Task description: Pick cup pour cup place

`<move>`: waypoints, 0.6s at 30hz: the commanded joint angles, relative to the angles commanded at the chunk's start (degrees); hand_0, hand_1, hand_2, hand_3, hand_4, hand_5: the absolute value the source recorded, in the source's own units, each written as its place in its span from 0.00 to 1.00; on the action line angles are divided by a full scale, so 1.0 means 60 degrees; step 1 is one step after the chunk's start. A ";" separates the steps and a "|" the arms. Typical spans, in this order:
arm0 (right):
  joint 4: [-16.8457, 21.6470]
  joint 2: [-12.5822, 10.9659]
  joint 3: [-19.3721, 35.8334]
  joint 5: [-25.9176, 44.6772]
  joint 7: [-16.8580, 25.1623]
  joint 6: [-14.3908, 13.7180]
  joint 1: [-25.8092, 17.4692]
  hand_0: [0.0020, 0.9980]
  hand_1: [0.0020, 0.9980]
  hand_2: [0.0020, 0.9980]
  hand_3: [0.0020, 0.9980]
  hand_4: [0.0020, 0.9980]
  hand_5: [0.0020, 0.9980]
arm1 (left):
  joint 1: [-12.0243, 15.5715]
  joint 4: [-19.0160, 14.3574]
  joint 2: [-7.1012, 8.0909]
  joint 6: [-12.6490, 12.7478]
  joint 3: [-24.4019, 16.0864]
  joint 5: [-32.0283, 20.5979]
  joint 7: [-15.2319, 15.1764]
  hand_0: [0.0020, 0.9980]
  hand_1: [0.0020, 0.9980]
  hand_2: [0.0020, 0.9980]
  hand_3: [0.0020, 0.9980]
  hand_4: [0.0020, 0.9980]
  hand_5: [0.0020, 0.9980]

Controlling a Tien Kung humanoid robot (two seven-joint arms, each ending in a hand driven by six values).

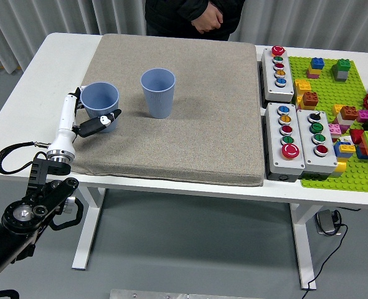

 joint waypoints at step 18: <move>-0.0005 0.0000 0.0007 -0.0010 0.0005 0.0004 -0.0015 0.70 0.71 0.69 0.65 0.11 0.32 | 0.0006 0.0013 -0.0001 -0.0319 -0.0096 0.0257 0.0232 0.60 0.66 0.80 0.79 0.96 0.30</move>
